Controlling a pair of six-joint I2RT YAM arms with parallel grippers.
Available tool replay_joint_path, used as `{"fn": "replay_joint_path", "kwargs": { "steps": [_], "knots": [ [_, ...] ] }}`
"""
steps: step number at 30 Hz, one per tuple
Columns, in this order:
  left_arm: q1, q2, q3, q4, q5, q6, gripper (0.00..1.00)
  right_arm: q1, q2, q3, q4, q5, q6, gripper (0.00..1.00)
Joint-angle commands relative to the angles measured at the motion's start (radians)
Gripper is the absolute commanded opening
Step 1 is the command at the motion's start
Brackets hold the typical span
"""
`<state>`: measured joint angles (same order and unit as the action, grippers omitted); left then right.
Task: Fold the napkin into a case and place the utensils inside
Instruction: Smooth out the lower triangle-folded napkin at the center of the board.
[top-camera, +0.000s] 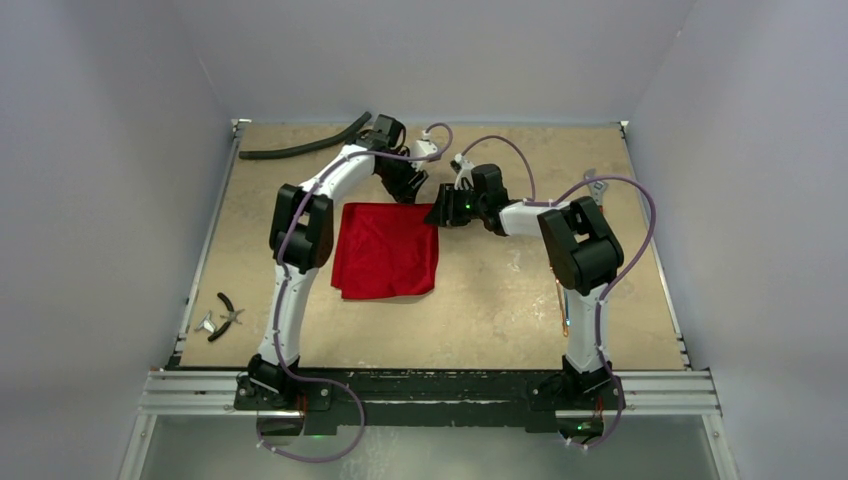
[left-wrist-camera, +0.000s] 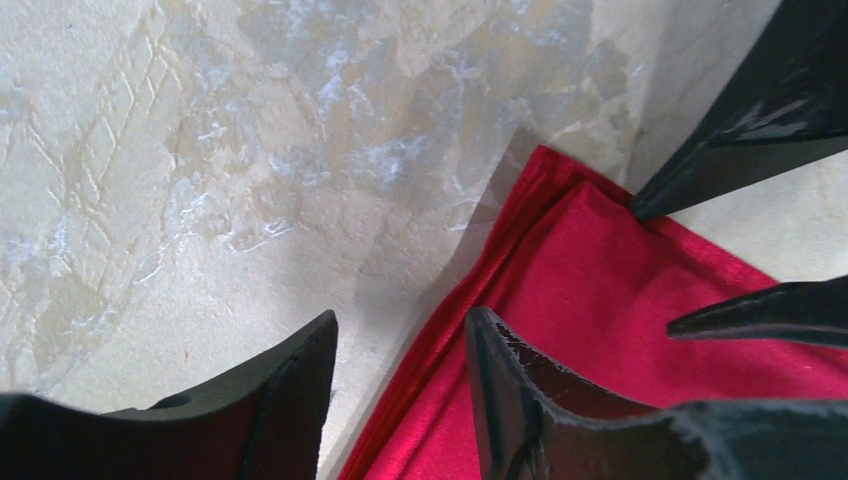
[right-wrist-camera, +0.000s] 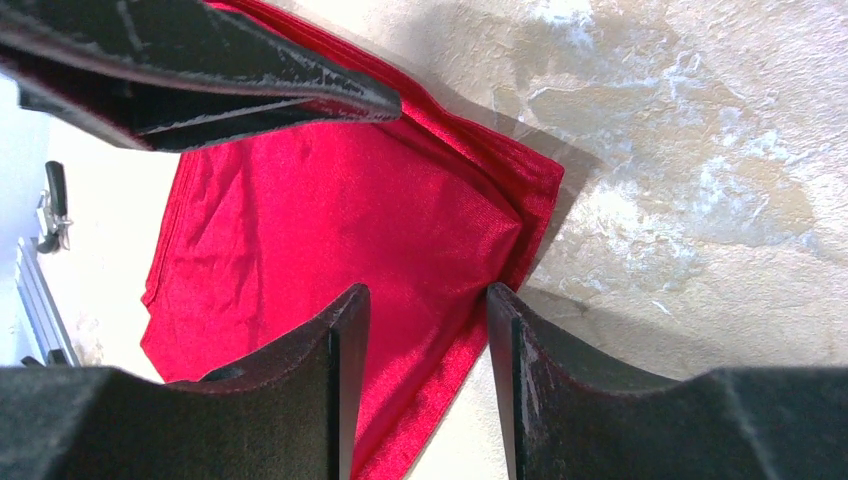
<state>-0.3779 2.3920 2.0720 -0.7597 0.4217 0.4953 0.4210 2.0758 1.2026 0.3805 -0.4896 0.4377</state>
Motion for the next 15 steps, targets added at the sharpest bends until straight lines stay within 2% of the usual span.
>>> {"fn": "replay_joint_path", "kwargs": {
  "steps": [1, 15],
  "knots": [
    [0.005, -0.014, -0.015, 0.062, -0.059, 0.022, 0.47, 0.009, -0.010, 0.011, 0.030, 0.010, 0.022, 0.50],
    [-0.005, 0.002, -0.058, 0.072, -0.044, 0.038, 0.40, 0.016, 0.003, 0.024, -0.001, 0.078, 0.036, 0.48]
  ]
}}
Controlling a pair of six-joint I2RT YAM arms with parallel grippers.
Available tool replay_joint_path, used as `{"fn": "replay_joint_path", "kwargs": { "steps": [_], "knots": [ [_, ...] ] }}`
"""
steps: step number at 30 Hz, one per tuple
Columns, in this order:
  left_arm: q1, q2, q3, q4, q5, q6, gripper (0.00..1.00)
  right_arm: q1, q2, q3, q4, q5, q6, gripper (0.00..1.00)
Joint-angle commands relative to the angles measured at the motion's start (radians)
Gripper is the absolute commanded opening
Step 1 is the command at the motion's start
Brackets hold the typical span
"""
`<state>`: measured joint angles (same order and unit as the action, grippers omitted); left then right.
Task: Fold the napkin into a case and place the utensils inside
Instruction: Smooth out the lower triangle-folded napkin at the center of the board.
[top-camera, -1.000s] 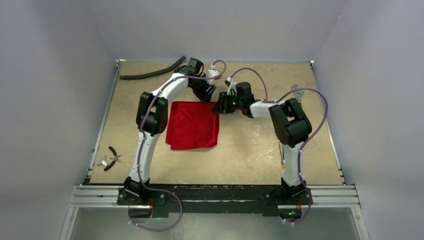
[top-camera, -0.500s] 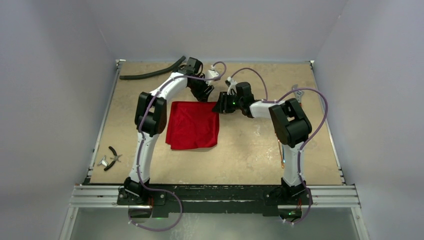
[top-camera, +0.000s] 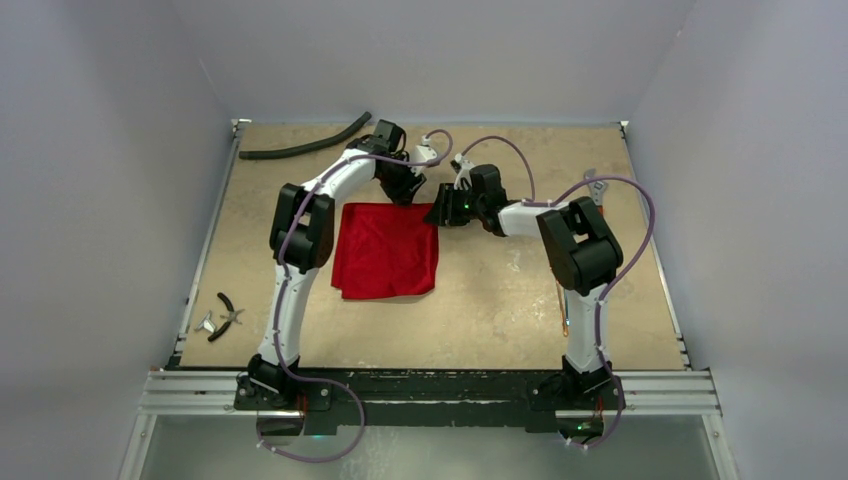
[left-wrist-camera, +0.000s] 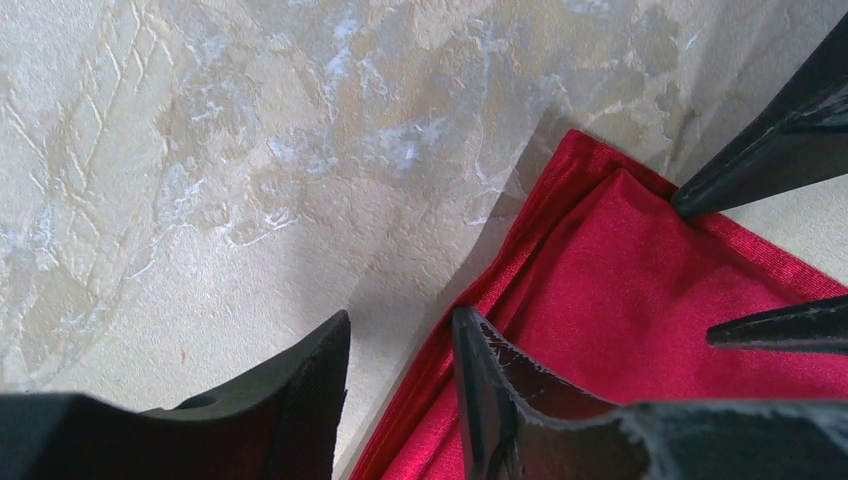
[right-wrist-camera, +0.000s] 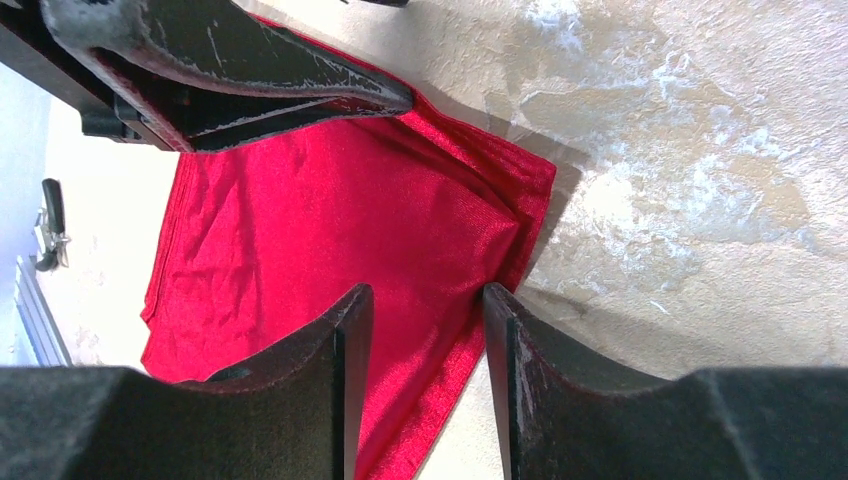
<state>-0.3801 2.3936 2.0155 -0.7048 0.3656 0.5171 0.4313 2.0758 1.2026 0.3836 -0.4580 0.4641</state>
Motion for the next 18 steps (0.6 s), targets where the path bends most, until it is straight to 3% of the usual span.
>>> {"fn": "replay_joint_path", "kwargs": {
  "steps": [1, 7, 15, 18],
  "knots": [
    [-0.004, 0.000, -0.003, 0.016, 0.012, 0.016, 0.39, 0.007, 0.003, 0.027, -0.008, 0.053, 0.007, 0.48],
    [-0.005, -0.002, -0.018, 0.015, -0.005, 0.027, 0.31, 0.017, 0.007, 0.046, -0.016, 0.086, 0.007, 0.43],
    [-0.006, -0.008, -0.042, 0.012, -0.019, 0.049, 0.19, 0.025, -0.008, 0.052, 0.035, 0.099, 0.022, 0.19],
    [-0.007, -0.011, -0.043, 0.016, -0.016, 0.051, 0.08, 0.026, -0.016, 0.061, 0.034, 0.102, 0.014, 0.09]
  ]
}}
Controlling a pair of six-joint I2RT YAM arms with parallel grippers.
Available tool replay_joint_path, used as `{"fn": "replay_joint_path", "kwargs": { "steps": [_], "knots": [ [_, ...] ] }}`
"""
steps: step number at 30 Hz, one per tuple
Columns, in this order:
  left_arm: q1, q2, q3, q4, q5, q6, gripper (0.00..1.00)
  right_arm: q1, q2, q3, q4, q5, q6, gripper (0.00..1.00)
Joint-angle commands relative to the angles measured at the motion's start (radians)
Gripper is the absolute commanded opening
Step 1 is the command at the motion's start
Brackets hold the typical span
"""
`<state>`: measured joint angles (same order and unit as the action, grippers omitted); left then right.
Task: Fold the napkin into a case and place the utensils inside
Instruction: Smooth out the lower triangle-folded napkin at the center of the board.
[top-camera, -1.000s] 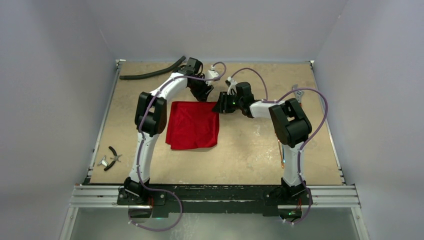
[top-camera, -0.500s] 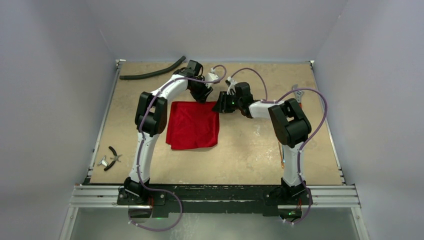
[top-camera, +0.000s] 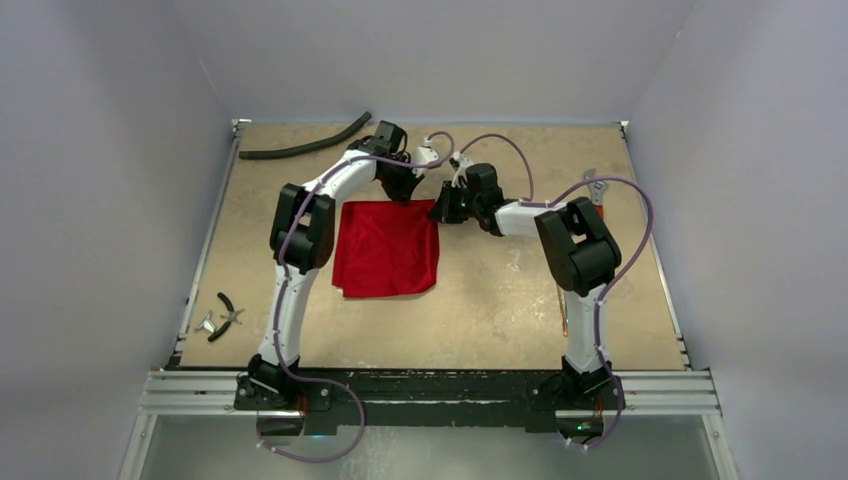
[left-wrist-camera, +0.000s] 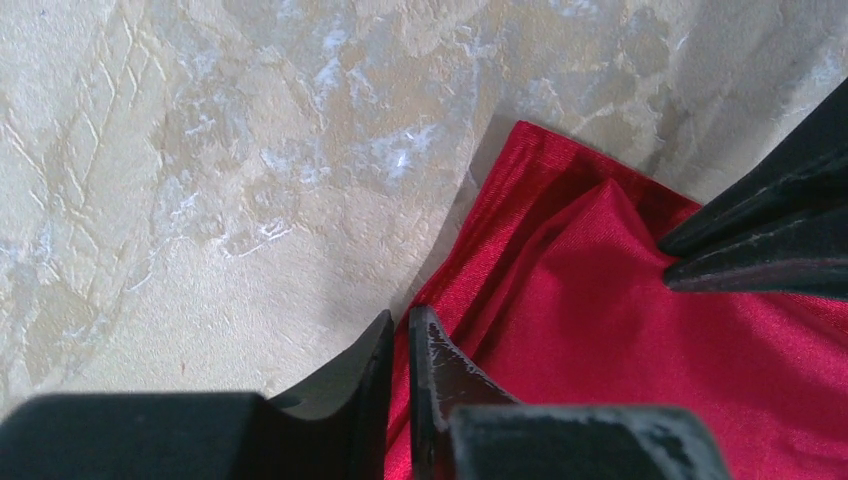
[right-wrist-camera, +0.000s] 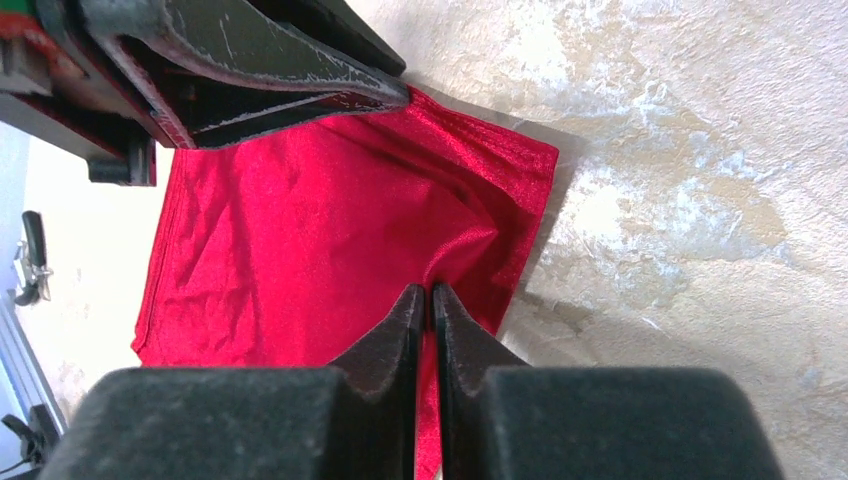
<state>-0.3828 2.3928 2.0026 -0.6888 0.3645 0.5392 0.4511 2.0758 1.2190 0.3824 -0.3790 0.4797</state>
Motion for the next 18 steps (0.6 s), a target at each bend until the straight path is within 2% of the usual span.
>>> {"fn": "replay_joint_path", "kwargs": {
  "steps": [1, 3, 6, 18],
  "knots": [
    [-0.006, -0.009, -0.030, 0.000, -0.015, 0.028, 0.07, 0.006, -0.015, 0.049, 0.031, 0.024, -0.003, 0.05],
    [-0.005, -0.010, -0.032, 0.001, -0.013, 0.030, 0.02, 0.006, -0.013, 0.052, 0.032, 0.028, -0.006, 0.00],
    [-0.007, -0.015, -0.037, -0.001, -0.013, 0.037, 0.00, 0.006, -0.011, 0.057, 0.038, 0.039, -0.010, 0.00],
    [-0.010, -0.010, -0.029, -0.030, -0.012, 0.064, 0.00, 0.005, 0.068, 0.167, -0.039, 0.034, -0.064, 0.00]
  ]
}}
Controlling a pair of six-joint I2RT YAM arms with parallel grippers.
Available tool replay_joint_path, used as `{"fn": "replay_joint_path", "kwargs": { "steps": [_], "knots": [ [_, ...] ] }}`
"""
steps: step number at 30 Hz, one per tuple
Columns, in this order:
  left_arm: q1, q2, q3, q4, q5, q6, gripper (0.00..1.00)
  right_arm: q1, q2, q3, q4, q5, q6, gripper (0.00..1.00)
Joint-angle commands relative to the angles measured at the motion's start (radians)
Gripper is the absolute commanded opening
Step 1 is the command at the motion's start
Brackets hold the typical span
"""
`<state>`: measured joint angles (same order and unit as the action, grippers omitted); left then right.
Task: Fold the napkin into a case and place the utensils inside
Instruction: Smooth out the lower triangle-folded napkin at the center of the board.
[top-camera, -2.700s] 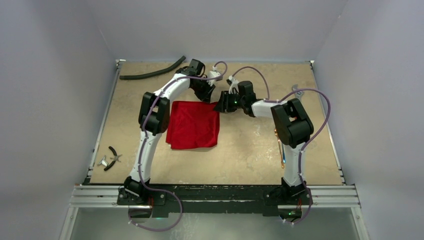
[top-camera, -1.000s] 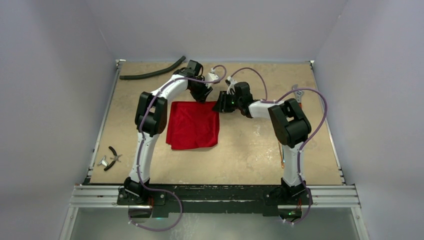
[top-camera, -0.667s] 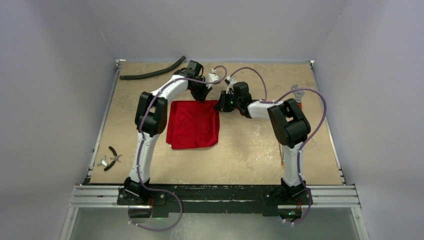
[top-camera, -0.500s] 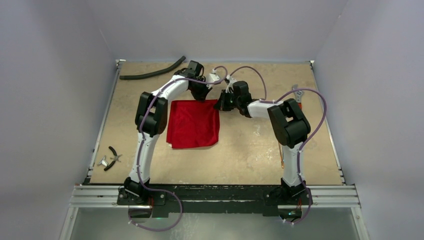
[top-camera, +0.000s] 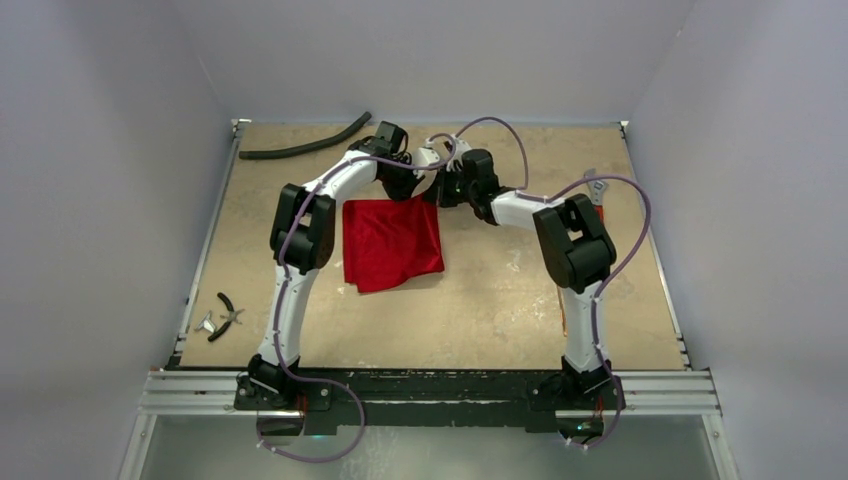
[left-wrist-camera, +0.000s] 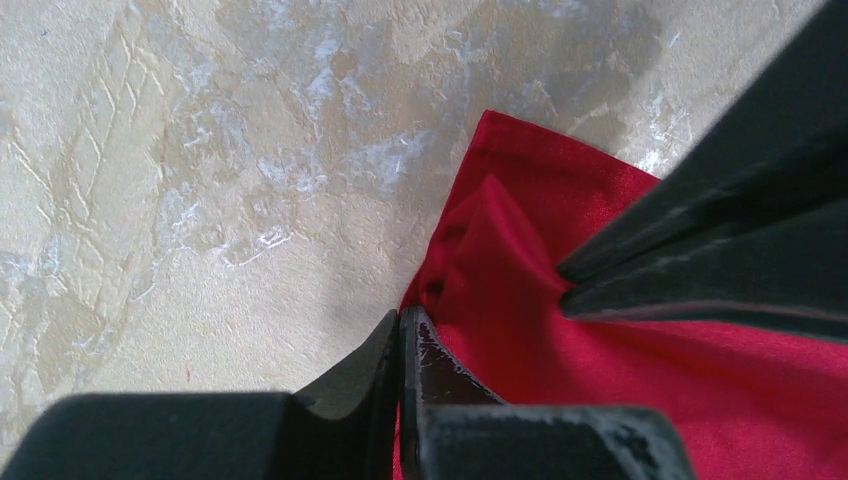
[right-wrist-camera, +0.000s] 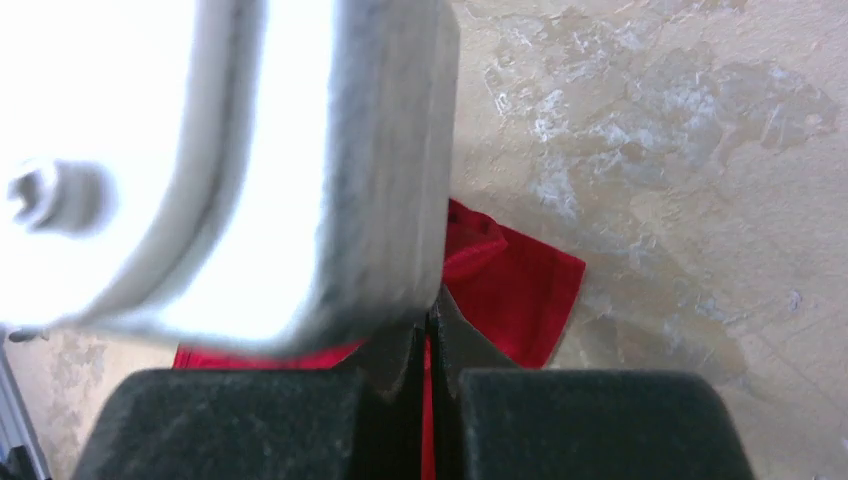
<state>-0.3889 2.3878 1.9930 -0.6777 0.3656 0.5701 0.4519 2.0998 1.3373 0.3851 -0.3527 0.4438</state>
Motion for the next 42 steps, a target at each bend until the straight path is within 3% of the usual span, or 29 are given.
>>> {"fn": "replay_joint_path", "kwargs": {
  "steps": [1, 6, 9, 11, 22, 24, 26, 27, 31, 34, 38, 42],
  "knots": [
    [-0.004, -0.005, -0.017, -0.043, -0.014, 0.034, 0.00, 0.004, 0.055, 0.052, -0.049, 0.020, -0.028, 0.00],
    [-0.002, -0.012, 0.003, -0.037, -0.038, 0.025, 0.01, 0.002, 0.090, 0.038, -0.065, 0.083, -0.047, 0.00],
    [0.002, -0.038, 0.008, -0.012, -0.064, 0.002, 0.22, 0.000, 0.095, 0.023, -0.075, 0.116, -0.056, 0.00],
    [0.005, -0.062, 0.020, -0.002, -0.077, -0.014, 0.31, -0.002, 0.090, 0.006, -0.070, 0.133, -0.057, 0.00],
    [0.096, -0.129, 0.149, -0.026, -0.146, -0.151, 0.46, -0.003, -0.009, -0.099, 0.012, 0.131, -0.033, 0.18],
    [0.119, -0.155, 0.145, -0.031, -0.114, -0.184, 0.47, -0.003, -0.029, -0.108, 0.016, 0.150, -0.034, 0.25],
    [0.124, -0.192, 0.094, -0.061, -0.059, -0.165, 0.48, -0.001, -0.048, -0.111, 0.009, 0.182, -0.043, 0.47],
    [0.120, -0.211, 0.063, -0.083, -0.033, -0.143, 0.48, -0.002, -0.060, -0.113, 0.005, 0.183, -0.050, 0.52],
    [0.108, -0.278, -0.087, -0.131, 0.008, -0.068, 0.46, 0.000, -0.128, -0.109, -0.030, 0.205, -0.084, 0.60],
    [0.114, -0.313, -0.175, -0.122, -0.002, -0.055, 0.44, -0.002, -0.158, -0.087, -0.042, 0.192, -0.096, 0.54],
    [0.117, -0.333, -0.245, -0.125, 0.019, -0.053, 0.42, 0.004, -0.129, -0.026, -0.060, 0.126, -0.086, 0.25],
    [0.117, -0.328, -0.289, -0.112, 0.000, -0.051, 0.39, 0.004, -0.045, 0.031, -0.048, -0.027, -0.060, 0.04]
  ]
}}
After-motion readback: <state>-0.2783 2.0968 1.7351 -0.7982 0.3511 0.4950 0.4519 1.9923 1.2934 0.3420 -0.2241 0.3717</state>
